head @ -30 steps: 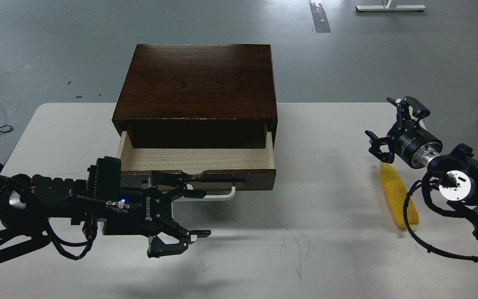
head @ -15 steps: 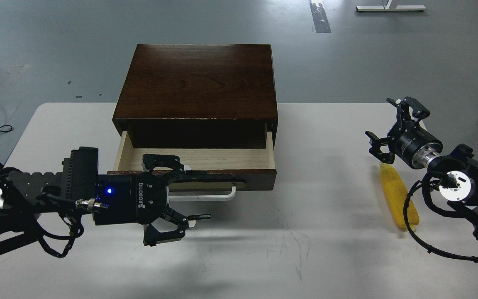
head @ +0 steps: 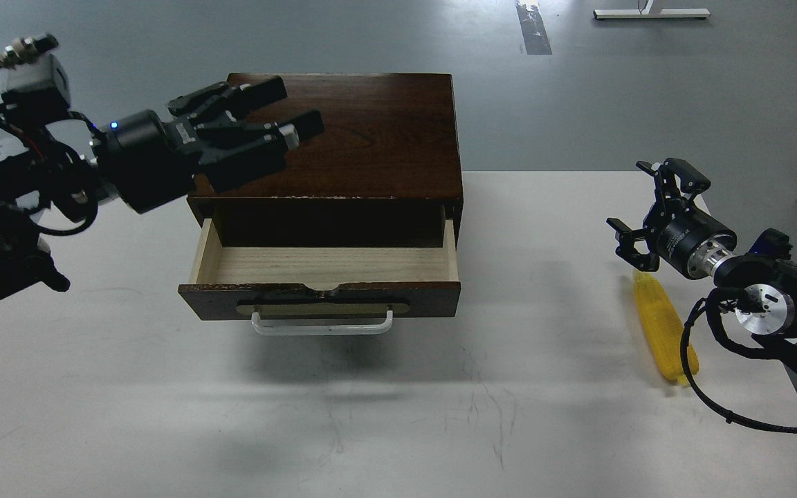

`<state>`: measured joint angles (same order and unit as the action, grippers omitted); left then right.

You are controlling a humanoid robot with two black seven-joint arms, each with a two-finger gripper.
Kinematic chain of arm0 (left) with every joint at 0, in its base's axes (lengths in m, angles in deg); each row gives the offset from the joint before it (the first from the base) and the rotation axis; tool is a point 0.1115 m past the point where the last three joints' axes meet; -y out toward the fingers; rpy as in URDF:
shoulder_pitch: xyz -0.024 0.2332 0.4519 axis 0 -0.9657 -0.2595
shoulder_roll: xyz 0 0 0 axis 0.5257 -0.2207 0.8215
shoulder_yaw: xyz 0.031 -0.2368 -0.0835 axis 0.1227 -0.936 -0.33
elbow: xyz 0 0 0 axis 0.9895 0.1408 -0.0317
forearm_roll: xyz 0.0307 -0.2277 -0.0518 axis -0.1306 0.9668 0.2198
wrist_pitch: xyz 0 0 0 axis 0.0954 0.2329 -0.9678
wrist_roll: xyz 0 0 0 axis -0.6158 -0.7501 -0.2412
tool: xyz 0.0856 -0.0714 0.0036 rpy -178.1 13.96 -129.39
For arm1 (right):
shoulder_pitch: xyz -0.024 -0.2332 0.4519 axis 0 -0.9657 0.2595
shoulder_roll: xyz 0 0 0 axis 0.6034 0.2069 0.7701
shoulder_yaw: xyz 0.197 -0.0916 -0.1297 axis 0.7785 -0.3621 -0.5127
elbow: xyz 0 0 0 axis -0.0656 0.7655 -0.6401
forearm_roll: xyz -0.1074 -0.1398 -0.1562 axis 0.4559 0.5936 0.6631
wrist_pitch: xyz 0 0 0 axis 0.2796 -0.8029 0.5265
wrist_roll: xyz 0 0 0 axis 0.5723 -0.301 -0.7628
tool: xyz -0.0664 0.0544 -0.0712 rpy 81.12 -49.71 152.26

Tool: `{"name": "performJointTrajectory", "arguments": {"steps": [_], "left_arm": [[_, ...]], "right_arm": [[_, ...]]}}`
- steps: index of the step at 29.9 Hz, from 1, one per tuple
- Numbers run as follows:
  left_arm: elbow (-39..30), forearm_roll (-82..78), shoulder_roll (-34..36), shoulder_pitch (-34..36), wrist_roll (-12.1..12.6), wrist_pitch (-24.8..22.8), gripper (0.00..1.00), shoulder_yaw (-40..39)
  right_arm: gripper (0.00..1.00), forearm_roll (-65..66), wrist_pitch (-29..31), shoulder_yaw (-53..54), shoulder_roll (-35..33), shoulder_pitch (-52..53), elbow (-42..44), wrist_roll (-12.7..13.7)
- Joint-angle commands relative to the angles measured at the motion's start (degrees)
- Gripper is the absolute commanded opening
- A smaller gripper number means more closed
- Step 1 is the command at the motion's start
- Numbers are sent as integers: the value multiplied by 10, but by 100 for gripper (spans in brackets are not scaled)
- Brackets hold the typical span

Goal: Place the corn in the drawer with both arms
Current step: 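Release the handle and lift the left gripper away from the drawer, then lower the right gripper onto the yellow corn cob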

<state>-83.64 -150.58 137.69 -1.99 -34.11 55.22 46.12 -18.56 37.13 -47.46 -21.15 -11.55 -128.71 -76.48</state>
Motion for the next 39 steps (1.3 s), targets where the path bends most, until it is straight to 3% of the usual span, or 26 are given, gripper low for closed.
{"name": "performJointTrajectory", "arguments": {"steps": [1,3,9,12,13,15,17,19,23,29,33,39], "left_arm": [[92,231,-29,1,0,-8,98,-4],[193,312,-66,-5,0,-32,98,-3],[388,451,-141,-22,0,-67,98,-3],[429,491,-155,-33,0,-81,98,-4],[435,500,-156,-36,2,-87,98,-4],[450,552,-156,-43,60,-115,98,-5],[458,593,-156,-47,93,-131,98,-5],[462,611,-156,-48,105,-137,98,-5],[464,619,-159,-58,107,-141,98,-5],[465,619,-159,-73,106,-141,98,-5],[465,618,-159,-78,106,-141,98,-4],[464,614,-161,-83,99,-136,98,-4]], "right_arm": [[100,19,1,1,-20,8,-15,0],[100,44,1,1,-52,12,-39,0],[100,78,15,0,-107,13,-64,0],[100,141,21,-1,-138,13,-70,-4],[100,174,21,-1,-145,14,-71,-6],[100,329,20,0,-176,15,-86,-16],[100,444,19,1,-210,22,-114,-26],[100,508,18,0,-235,26,-140,-28],[100,738,13,-1,-290,26,-212,-28],[100,938,-4,-5,-303,16,-230,-26],[96,978,-17,-38,-302,15,-226,-24],[91,975,-92,-121,-274,13,-219,21]]}}
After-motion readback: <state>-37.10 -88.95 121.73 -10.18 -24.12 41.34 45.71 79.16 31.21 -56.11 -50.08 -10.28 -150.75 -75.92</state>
